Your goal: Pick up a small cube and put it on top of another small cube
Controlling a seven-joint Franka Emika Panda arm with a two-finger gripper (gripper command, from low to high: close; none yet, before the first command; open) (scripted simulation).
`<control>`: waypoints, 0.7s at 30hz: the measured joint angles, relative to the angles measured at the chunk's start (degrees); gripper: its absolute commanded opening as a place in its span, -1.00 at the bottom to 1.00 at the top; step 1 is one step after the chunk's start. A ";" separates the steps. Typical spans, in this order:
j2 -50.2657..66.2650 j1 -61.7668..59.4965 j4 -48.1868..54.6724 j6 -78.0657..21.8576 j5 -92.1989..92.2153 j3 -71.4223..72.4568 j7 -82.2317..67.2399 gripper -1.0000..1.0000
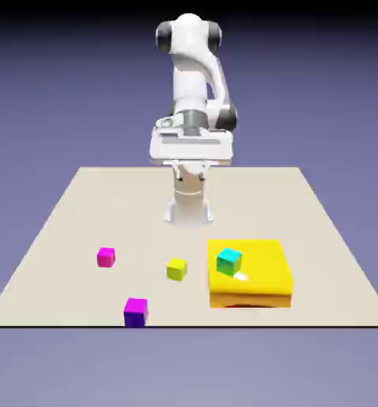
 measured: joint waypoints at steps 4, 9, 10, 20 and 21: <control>8.31 0.08 5.16 -4.00 1.61 -2.29 -2.05 0.00; 18.69 0.19 11.60 -9.00 3.63 -5.15 -4.61 0.00; 20.76 0.21 12.89 -10.00 4.03 -5.72 -5.12 0.00; 41.53 0.43 25.79 -20.01 8.07 -11.44 -10.24 0.00; 43.61 0.44 27.08 -21.01 8.47 -12.01 -10.75 0.00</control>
